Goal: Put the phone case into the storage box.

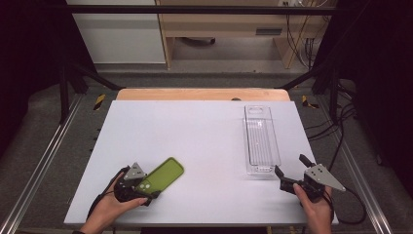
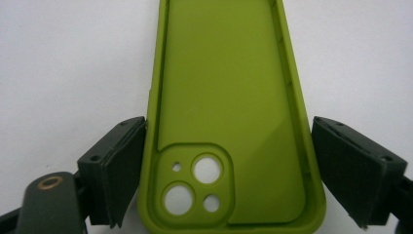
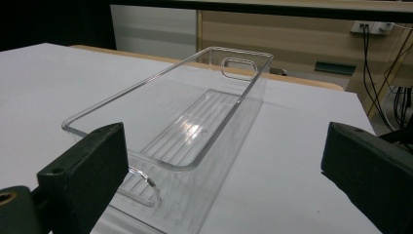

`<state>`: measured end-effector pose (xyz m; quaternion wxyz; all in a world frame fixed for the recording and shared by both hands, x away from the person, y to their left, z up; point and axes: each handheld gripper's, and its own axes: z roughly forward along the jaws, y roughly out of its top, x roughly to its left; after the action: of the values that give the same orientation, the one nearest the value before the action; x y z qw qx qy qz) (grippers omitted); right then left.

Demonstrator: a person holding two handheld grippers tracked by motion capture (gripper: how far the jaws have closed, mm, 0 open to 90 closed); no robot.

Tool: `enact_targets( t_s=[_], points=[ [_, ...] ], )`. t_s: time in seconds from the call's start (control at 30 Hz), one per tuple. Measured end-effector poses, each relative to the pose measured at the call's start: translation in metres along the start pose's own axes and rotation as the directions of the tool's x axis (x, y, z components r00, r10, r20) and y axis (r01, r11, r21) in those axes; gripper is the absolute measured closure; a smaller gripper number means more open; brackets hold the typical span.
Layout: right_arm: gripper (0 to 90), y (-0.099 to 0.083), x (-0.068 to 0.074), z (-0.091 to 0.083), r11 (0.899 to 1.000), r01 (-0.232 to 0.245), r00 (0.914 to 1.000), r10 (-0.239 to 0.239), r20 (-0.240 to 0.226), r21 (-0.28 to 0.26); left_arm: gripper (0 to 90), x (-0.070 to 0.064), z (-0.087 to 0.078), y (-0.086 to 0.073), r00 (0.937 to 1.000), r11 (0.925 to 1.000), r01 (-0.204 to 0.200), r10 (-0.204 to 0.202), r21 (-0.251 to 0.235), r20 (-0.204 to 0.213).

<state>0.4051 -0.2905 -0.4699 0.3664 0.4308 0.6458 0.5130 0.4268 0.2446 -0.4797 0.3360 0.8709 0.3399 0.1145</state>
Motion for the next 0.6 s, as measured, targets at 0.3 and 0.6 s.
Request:
enact_targets(
  t_s=[0.3,0.6],
  points=[
    [3.7,0.000,0.000,0.001,1.000,-0.005,1.0000,0.005,0.002,-0.005,16.3,-0.002,0.000,0.004,0.9999,0.9999,0.011,-0.011,0.010,-0.011],
    [3.7,0.002,-0.003,-0.003,0.999,-0.021,0.9998,0.021,0.002,-0.026,21.2,-0.006,0.000,0.017,0.9997,0.9995,-0.015,0.015,-0.028,-0.021]
  ],
)
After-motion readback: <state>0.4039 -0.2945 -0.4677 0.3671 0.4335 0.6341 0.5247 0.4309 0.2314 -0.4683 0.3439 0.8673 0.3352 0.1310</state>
